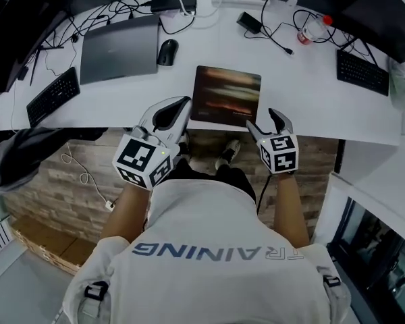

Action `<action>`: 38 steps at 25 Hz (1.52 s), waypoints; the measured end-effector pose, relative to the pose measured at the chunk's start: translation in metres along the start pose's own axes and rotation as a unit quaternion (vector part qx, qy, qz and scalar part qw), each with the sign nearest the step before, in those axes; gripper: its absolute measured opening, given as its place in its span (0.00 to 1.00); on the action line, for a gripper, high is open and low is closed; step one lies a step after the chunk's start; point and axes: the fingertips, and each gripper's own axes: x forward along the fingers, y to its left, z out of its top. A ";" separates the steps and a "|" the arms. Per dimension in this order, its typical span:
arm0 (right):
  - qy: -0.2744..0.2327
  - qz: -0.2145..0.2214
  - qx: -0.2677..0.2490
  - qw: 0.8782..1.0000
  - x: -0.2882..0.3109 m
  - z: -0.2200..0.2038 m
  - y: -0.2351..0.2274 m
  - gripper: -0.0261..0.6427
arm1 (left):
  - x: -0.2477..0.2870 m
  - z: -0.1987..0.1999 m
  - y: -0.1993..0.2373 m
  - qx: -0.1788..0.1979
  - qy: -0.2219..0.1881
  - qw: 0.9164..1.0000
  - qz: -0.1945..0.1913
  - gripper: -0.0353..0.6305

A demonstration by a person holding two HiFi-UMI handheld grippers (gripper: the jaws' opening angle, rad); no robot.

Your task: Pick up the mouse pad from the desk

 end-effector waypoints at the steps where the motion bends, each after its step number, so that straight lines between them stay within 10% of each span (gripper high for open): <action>1: 0.019 0.004 -0.003 1.000 0.009 -0.010 0.002 0.53 | 0.000 -0.003 0.001 -0.002 0.004 1.000 0.002 0.05; 9: 0.118 0.011 -0.015 0.993 0.061 -0.070 0.005 0.54 | 0.000 -0.021 0.002 -0.013 0.026 1.000 0.002 0.05; 23: 0.143 0.010 -0.022 0.989 0.073 -0.083 0.012 0.31 | -0.008 -0.030 0.011 -0.019 0.031 0.999 0.008 0.05; 38: -0.006 -0.003 -0.021 1.000 0.016 0.020 0.022 0.11 | -0.015 0.024 0.006 0.011 -0.037 0.999 -0.018 0.05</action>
